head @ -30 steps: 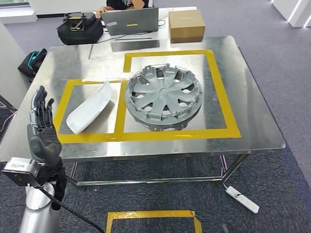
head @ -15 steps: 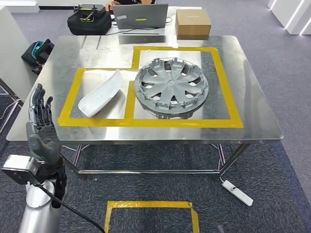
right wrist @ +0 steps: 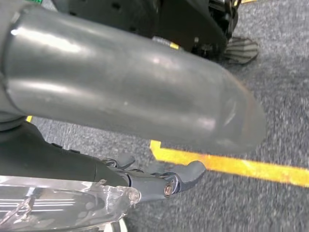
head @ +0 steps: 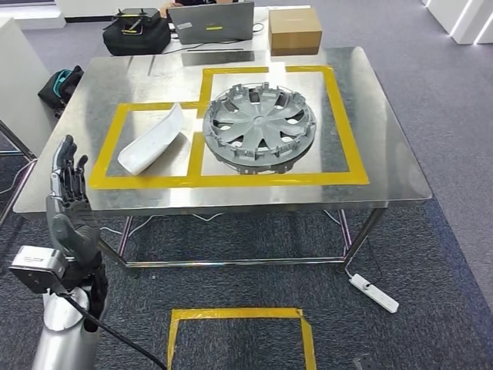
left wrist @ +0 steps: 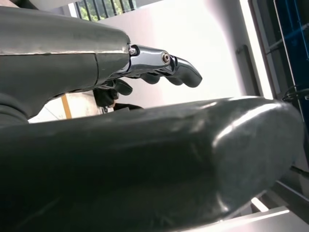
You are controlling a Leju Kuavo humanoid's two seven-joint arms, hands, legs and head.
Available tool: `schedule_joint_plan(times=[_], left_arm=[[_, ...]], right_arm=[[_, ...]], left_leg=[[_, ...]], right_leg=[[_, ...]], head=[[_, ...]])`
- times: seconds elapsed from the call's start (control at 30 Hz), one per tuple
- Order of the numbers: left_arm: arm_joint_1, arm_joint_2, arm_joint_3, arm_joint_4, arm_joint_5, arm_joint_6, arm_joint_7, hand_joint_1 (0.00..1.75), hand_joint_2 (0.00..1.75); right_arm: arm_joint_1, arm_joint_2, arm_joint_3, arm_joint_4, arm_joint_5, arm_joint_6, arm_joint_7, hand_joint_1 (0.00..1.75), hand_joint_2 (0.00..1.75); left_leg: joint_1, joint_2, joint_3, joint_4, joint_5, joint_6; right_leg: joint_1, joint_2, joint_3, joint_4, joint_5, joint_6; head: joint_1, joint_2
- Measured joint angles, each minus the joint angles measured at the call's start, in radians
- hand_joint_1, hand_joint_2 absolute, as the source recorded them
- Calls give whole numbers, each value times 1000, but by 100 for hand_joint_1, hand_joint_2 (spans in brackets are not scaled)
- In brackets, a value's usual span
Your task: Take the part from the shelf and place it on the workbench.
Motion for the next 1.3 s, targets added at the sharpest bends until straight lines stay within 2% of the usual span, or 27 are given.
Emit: schedule_joint_plan(times=[0.03, 0.13, 0.17, 0.33, 0.43, 0.53, 0.57, 0.6, 0.67, 0.7, 0.73, 0.77, 0.83, 0.87, 0.9, 0.93, 1.0, 1.03, 1.07, 1.1, 1.2, 1.23, 1.27, 1.3], left_arm=[[0, 0, 0, 0, 0, 0, 0, 0, 0], [0, 0, 0, 1, -4, 4, 1, 0, 0], [0, 0, 0, 1, -7, 6, 2, 0, 0], [0, 2, 0, 3, -21, 13, 4, 0, 0], [1, 4, 2, 3, -22, 13, 4, 0, 0], [2, 5, 5, 2, -23, 13, 4, 0, 0], [2, 5, 6, 2, -23, 13, 4, 0, 0], [2, 5, 6, 2, -24, 13, 5, 0, 0], [4, 4, 7, 2, -24, 13, 5, 0, 0], [5, 4, 8, 3, -24, 13, 6, 0, 0], [7, 4, 8, 4, -25, 13, 6, 0, 0], [7, 4, 9, 4, -25, 13, 6, 0, 0], [8, 3, 9, 4, -25, 13, 6, 0, 0], [8, 3, 9, 4, -25, 13, 6, 0, 0], [8, 3, 9, 4, -25, 13, 7, 0, 0], [8, 3, 9, 4, -26, 12, 7, 0, 0], [9, 2, 9, 4, -29, 12, 7, 0, 0], [9, 2, 9, 4, -30, 12, 7, 0, 0], [9, 2, 9, 4, -30, 13, 7, 0, 0], [9, 2, 9, 4, -30, 13, 7, 0, 0], [11, 2, 9, 4, -29, 13, 7, 0, 0], [12, 2, 9, 4, -29, 13, 7, 0, 0], [13, 2, 9, 4, -29, 14, 7, 0, 0], [14, 2, 9, 4, -29, 14, 7, 0, 0]], right_arm=[[0, 0, 0, 0, 0, 0, 0, 0, 0], [0, 0, -1, 0, 0, -1, 0, 0, 0], [1, 0, -1, 0, 0, -2, -1, 0, 0], [0, 0, -1, 0, 0, -14, -6, 0, 0], [0, 0, 0, 0, 1, -16, -6, 0, 0], [0, 2, 0, 0, 4, -19, -6, 0, 0], [-1, 2, 0, 0, 4, -20, -6, 0, 0], [-1, 2, 0, 0, 5, -21, -6, 0, 0], [-1, 2, 0, 0, 5, -22, -6, 0, 0], [0, 2, 0, 0, 6, -22, -6, 0, 0], [1, 2, 0, 0, 6, -22, -6, 0, 0], [2, 2, 0, 0, 5, -22, -6, 0, 0], [2, 1, 0, 0, 5, -22, -6, 0, 0], [1, 3, 0, 0, 4, -22, -6, 0, 0], [-1, 4, 0, 1, 4, -22, -6, 0, 0], [-3, 6, 0, 1, 4, -21, -5, 0, 0], [-4, 7, -1, 1, 4, -21, -5, 0, 0], [-4, 7, -1, 1, 4, -21, -5, 0, 0], [-3, 7, -1, 1, 4, -21, -4, 0, 0], [-3, 7, -1, 1, 4, -21, -4, 0, 0], [-2, 7, -1, 1, 4, -21, -3, 0, 0], [-2, 7, -1, 1, 4, -21, -3, 0, 0], [-1, 7, -1, 1, 4, -21, -2, 0, 0], [-1, 6, -1, 1, 4, -21, -2, 0, 0]], left_leg=[[1, 0, 0, -2, 6, -5], [5, 0, -2, -7, 18, -29], [5, 0, -3, -8, 19, -33], [6, 0, -7, -9, 18, -51], [5, 0, -12, -6, 16, -51], [5, 2, -4, -28, 22, -33], [8, 6, 4, -43, 28, -28], [12, 10, 11, -56, 33, -26], [16, 17, 13, -61, 35, -26], [17, 20, 11, -60, 35, -28], [20, 24, 10, -59, 35, -32], [25, 27, 8, -56, 35, -37], [37, 36, 2, -39, 29, -56], [41, 41, -3, -24, 23, -67], [43, 45, -8, -10, 18, -76], [42, 49, -11, 0, 15, -84], [42, 55, -14, 4, 18, -90], [44, 54, -15, 6, 15, -92], [46, 48, -21, 20, 1, -94], [47, 39, -35, 55, -28, -95], [43, 11, -115, 257, -138, -92], [42, 8, -131, 303, -153, -89], [40, 6, -129, 309, -148, -85], [39, 2, -109, 277, -127, -79]], right_leg=[[2, 0, -2, 0, 2, -3], [6, 0, -7, 1, 5, -9], [6, 0, -8, 2, 6, -9], [7, -1, -11, 3, 6, -10], [3, -1, -11, 0, 7, -7], [-1, -1, -6, -11, 11, 8], [0, -1, -13, 2, -1, 13], [0, -2, -29, 37, -23, 18], [-6, -2, -93, 159, -87, 30], [-11, -2, -124, 216, -107, 37], [-15, -3, -141, 244, -108, 44], [-20, -5, -139, 233, -90, 52], [-31, -24, -86, 118, -21, 72], [-34, -34, -62, 64, 6, 79], [-37, -41, -47, 32, 20, 75], [-37, -43, -45, 24, 23, 66], [-33, -27, -56, 39, 26, 37], [-32, -20, -60, 42, 29, 28], [-32, -13, -63, 43, 33, 21], [-32, -6, -66, 42, 36, 14], [-29, 16, -75, 42, 42, 4], [-28, 24, -77, 42, 42, 3], [-27, 34, -78, 42, 43, 2], [-27, 44, -79, 42, 44, 2]], head=[[0, 0], [0, 0], [0, 0], [1, 0], [1, 0], [0, 0], [2, 0], [4, 0], [9, 0], [10, 0], [9, 0], [9, 0], [10, 0], [12, 0], [12, 0], [11, 0], [5, 0], [3, 0], [2, 0], [1, 0], [-4, 0], [-4, 0], [-4, 0], [-4, 0]])
